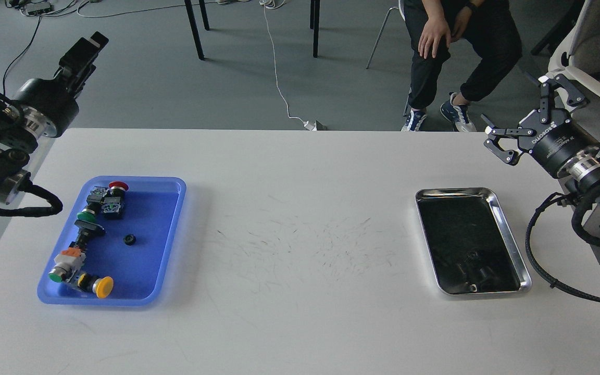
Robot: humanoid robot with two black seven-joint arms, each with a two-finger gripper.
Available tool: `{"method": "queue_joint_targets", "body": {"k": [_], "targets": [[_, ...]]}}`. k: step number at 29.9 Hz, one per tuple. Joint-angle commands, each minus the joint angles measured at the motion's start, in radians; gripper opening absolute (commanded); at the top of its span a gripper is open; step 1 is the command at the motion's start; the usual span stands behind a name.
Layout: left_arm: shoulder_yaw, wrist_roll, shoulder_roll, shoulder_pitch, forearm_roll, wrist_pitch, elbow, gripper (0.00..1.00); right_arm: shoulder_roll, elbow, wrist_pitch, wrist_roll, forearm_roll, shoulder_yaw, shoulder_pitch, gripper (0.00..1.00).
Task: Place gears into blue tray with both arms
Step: 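Lift the left arm away and reach the right gripper to the metal tray, then grasp another small black part in the metal tray with the right gripper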
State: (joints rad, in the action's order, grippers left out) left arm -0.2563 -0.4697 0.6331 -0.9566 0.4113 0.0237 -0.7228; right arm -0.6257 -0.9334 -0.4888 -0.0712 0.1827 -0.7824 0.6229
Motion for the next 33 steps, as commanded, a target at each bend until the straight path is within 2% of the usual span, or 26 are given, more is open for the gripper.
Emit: {"method": "queue_joint_targets", "body": {"k": [1,4,5,8,14,17,20,24,28,33], "targets": [[-0.017,0.013,-0.14,-0.036,-0.166,0.212,0.216,0.91,-0.008,-0.047,0.0,0.002,-0.009,0.003,0.008,0.97],[-0.081,0.037,-0.257,-0.036,-0.235,0.424,0.423,0.93,-0.064,-0.097,0.024,0.011,-0.084,0.011,0.009,0.97],[-0.109,0.049,-0.291,-0.036,-0.249,0.465,0.486,0.93,-0.096,-0.125,0.033,0.011,-0.132,0.014,0.009,0.97],[-0.181,0.072,-0.357,-0.036,-0.287,0.465,0.604,0.95,-0.21,-0.244,0.055,0.024,-0.293,0.044,0.008,0.97],[-0.196,0.075,-0.371,-0.036,-0.332,0.465,0.608,0.98,-0.477,-0.54,0.068,0.085,-0.624,0.12,0.008,0.97],[-0.184,0.074,-0.375,-0.034,-0.332,0.465,0.606,0.98,-0.604,-0.677,0.064,0.1,-0.819,0.173,0.004,0.97],[-0.179,0.069,-0.377,-0.03,-0.322,0.465,0.606,0.98,-0.677,-0.758,0.055,0.102,-1.041,0.251,0.003,0.97],[-0.179,0.063,-0.377,-0.028,-0.321,0.465,0.606,0.98,-0.672,-0.754,0.055,0.105,-1.264,0.38,0.003,0.97],[-0.179,0.06,-0.377,-0.028,-0.321,0.465,0.606,0.98,-0.586,-0.711,0.058,0.117,-1.298,0.42,0.001,0.97],[-0.179,0.06,-0.377,-0.028,-0.321,0.465,0.606,0.98,-0.487,-0.579,0.056,0.139,-1.341,0.428,0.006,0.96]]}}
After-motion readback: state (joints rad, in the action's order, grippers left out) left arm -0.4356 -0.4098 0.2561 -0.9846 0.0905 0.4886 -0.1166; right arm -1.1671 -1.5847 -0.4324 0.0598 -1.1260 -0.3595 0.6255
